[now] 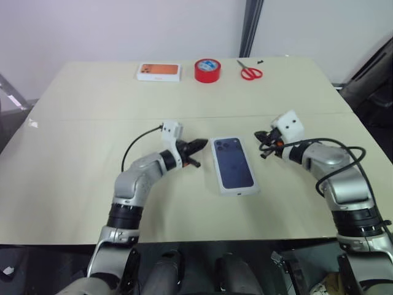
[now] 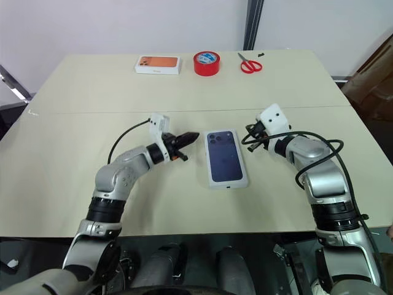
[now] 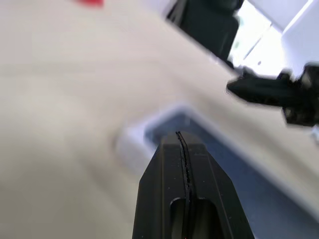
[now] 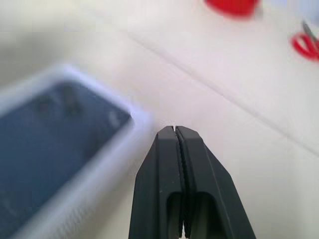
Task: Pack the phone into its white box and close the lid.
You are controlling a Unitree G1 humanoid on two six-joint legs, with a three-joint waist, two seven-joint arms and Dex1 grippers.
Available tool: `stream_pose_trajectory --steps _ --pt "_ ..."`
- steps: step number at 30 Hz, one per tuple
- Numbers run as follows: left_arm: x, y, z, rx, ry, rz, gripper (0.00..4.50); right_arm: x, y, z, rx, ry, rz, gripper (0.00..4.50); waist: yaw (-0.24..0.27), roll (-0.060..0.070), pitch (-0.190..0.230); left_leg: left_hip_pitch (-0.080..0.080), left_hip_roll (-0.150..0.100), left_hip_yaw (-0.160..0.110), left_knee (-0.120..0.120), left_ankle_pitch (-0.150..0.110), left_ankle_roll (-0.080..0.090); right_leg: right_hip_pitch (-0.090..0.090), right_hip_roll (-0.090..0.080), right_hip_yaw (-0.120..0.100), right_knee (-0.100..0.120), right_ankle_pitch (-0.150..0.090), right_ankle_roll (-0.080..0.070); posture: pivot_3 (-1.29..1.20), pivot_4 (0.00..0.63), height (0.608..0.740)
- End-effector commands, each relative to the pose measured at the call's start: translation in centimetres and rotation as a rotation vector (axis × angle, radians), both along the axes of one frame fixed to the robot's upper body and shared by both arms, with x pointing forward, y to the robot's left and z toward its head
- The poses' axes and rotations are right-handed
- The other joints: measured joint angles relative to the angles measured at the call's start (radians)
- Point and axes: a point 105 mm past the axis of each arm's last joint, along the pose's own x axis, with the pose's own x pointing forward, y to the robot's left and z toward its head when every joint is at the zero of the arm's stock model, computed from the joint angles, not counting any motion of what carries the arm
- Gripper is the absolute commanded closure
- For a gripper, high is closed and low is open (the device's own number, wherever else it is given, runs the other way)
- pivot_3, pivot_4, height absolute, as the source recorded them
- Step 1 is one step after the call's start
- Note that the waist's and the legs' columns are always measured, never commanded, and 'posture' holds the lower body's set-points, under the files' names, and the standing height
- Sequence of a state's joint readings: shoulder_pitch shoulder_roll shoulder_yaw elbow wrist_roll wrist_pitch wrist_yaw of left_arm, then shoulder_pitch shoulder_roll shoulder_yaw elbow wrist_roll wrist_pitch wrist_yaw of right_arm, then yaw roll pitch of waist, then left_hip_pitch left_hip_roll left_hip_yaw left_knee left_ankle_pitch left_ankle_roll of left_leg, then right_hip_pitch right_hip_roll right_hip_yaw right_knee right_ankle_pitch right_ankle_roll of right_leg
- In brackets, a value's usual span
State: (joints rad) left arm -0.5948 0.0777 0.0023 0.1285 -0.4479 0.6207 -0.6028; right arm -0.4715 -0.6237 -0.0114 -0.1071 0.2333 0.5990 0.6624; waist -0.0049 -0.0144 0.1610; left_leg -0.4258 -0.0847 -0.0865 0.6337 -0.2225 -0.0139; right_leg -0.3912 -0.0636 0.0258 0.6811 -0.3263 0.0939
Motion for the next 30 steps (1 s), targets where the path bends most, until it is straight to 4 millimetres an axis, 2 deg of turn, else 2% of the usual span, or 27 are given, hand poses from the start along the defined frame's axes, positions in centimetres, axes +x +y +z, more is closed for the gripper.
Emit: stream_pose_trajectory --steps 1,3,5,8,9,11,15,17,19,23,25,30 --pt "-0.3 -1.7 -0.4 0.037 -0.031 -0.05 4.5 -1.7 2.7 0.4 0.054 0.049 0.141 4.45 -0.004 0.0 0.0 0.0 0.0 0.0 0.0 0.0 0.0 0.0 0.0 0.0 0.0 0.0 0.0 0.0 0.15 0.734" --pt "-1.0 -2.7 -2.5 0.122 -0.002 -0.073 4.5 -3.2 4.0 -0.6 0.003 0.092 0.225 4.45 -0.004 0.0 0.0 0.0 0.0 0.0 0.0 0.0 0.0 0.0 0.0 0.001 0.0 0.0 0.0 0.0 0.15 0.734" --pt "-1.8 -3.4 -3.7 0.149 0.023 -0.103 4.5 -4.5 4.4 -2.1 -0.07 0.14 0.268 4.45 -0.005 0.0 0.0 0.0 0.0 0.0 0.0 -0.001 0.001 -0.001 0.0 0.001 0.0 0.0 0.0 0.0 0.15 0.734" --pt "-2.1 -3.4 -5.3 0.236 0.028 -0.095 4.5 -5.4 2.3 -6.8 -0.294 0.255 0.209 4.45 0.0 0.001 -0.001 0.0 0.0 0.0 0.0 -0.002 0.003 0.0 0.0 0.0 0.0 0.0 0.0 0.0 0.15 0.734" --pt "-2.0 -3.3 -5.6 0.248 0.036 -0.088 4.5 -5.6 1.9 -7.6 -0.333 0.273 0.198 4.45 0.0 0.002 -0.002 0.001 0.0 0.0 0.001 -0.002 0.004 0.001 0.0 0.001 0.0 0.0 0.0 0.0 0.15 0.734" --pt "-1.9 -3.0 -5.5 0.254 0.02 -0.085 4.5 -5.5 2.3 -7.3 -0.28 0.276 0.182 4.45 0.001 -0.002 -0.005 0.004 0.0 -0.001 0.001 -0.003 0.004 0.005 0.0 0.0 0.0 0.0 0.0 0.0 0.15 0.734" --pt "-1.8 -2.3 -4.8 0.202 0.04 -0.102 4.5 -4.1 3.0 -4.7 -0.074 0.264 0.134 4.45 -0.005 -0.003 -0.005 0.007 0.0 -0.001 -0.001 -0.003 0.005 0.008 0.0 0.0 -0.001 0.0 0.0 0.0 0.15 0.734" --pt "-1.7 -1.7 -3.7 0.179 -0.01 -0.103 3.93 -3.2 2.7 -3.3 -0.003 0.228 0.102 3.91 -0.006 -0.003 -0.005 0.007 0.0 -0.001 -0.001 -0.003 0.005 0.007 0.0 0.0 -0.001 0.0 0.0 0.0 0.15 0.734" --pt "-1.9 -0.9 -2.7 0.146 -0.022 -0.12 3.18 -2.7 2.5 -2.2 0.015 0.174 0.096 3.09 -0.006 -0.003 -0.005 0.006 0.0 -0.001 -0.002 -0.003 0.004 0.004 0.0 0.0 0.0 0.0 0.0 0.0 0.15 0.734" --pt "-1.7 2.9 -0.6 0.194 -0.127 -0.081 1.11 -2.7 2.0 -0.2 0.055 0.104 0.129 0.96 -0.007 -0.003 -0.005 0.0 0.0 -0.001 -0.001 0.0 0.0 -0.001 0.0 0.001 0.0 0.0 0.0 0.0 0.15 0.734" --pt "-2.2 4.9 -0.4 0.245 -0.14 -0.083 0.05 -2.9 1.7 0.2 0.029 0.071 0.15 0.0 -0.007 -0.002 -0.005 0.0 0.0 -0.001 -0.002 0.0 0.0 -0.001 0.0 0.001 0.0 0.0 0.0 0.0 0.15 0.734" --pt "-3.9 9.5 0.4 0.306 -0.177 -0.034 0.05 -4.0 0.2 0.3 0.001 0.034 0.168 0.0 -0.002 -0.002 -0.004 0.001 0.0 -0.001 -0.002 -0.002 0.004 -0.001 0.0 0.001 -0.001 0.0 0.0 0.0 0.15 0.734"
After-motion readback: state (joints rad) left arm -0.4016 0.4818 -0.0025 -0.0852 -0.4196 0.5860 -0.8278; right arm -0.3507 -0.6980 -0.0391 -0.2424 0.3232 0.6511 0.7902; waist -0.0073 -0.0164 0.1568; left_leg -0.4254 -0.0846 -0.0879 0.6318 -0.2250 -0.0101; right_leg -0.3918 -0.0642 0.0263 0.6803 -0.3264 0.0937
